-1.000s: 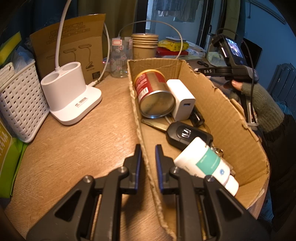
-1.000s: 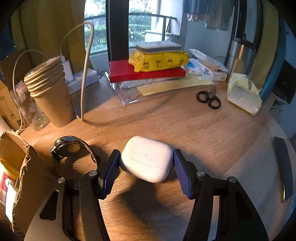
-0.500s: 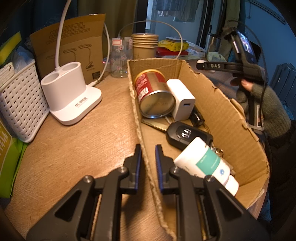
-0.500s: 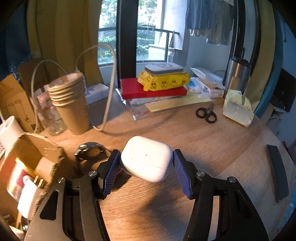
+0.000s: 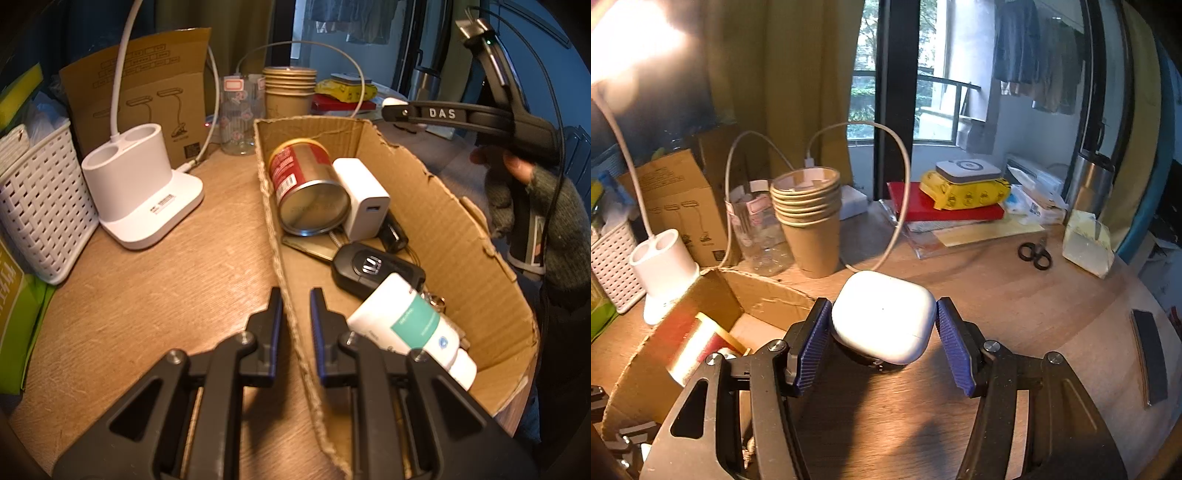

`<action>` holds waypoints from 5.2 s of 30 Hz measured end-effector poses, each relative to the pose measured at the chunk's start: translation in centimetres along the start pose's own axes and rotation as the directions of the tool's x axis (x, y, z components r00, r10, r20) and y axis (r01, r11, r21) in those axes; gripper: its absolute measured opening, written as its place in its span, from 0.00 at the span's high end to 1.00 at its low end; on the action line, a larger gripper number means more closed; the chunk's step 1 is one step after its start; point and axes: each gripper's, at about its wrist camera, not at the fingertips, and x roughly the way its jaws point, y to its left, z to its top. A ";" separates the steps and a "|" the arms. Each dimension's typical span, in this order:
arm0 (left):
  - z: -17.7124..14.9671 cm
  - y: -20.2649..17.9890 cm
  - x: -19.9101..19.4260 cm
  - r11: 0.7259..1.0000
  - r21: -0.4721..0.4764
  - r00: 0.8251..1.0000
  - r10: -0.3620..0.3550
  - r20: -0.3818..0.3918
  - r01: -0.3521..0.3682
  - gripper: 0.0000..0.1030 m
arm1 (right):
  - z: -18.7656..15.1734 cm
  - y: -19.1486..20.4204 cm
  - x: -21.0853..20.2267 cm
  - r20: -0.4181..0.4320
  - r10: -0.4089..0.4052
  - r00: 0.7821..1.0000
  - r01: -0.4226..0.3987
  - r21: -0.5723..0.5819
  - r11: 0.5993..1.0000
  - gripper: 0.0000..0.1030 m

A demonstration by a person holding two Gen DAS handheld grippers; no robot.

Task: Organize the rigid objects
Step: 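Carry the earbuds case with the right gripper into the box and release, then move the right gripper to the brown leather wristwatch and grasp its strap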

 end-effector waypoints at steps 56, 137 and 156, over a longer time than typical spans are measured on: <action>0.1 0.2 0.1 1.000 0.004 1.000 0.004 0.003 -0.004 0.85 | -0.3 8.4 3.7 -0.175 0.063 0.983 -0.106 -0.249 0.963 0.41; 0.0 -0.1 -0.1 1.000 0.002 1.000 0.005 0.004 -0.005 0.85 | -2.0 -3.4 6.5 -0.194 0.040 0.980 -0.028 0.065 0.997 0.64; 0.0 -0.1 -0.1 1.000 0.002 1.000 0.005 0.004 -0.005 0.85 | -3.1 -5.6 4.3 -0.212 -0.025 0.977 0.036 0.047 0.998 0.41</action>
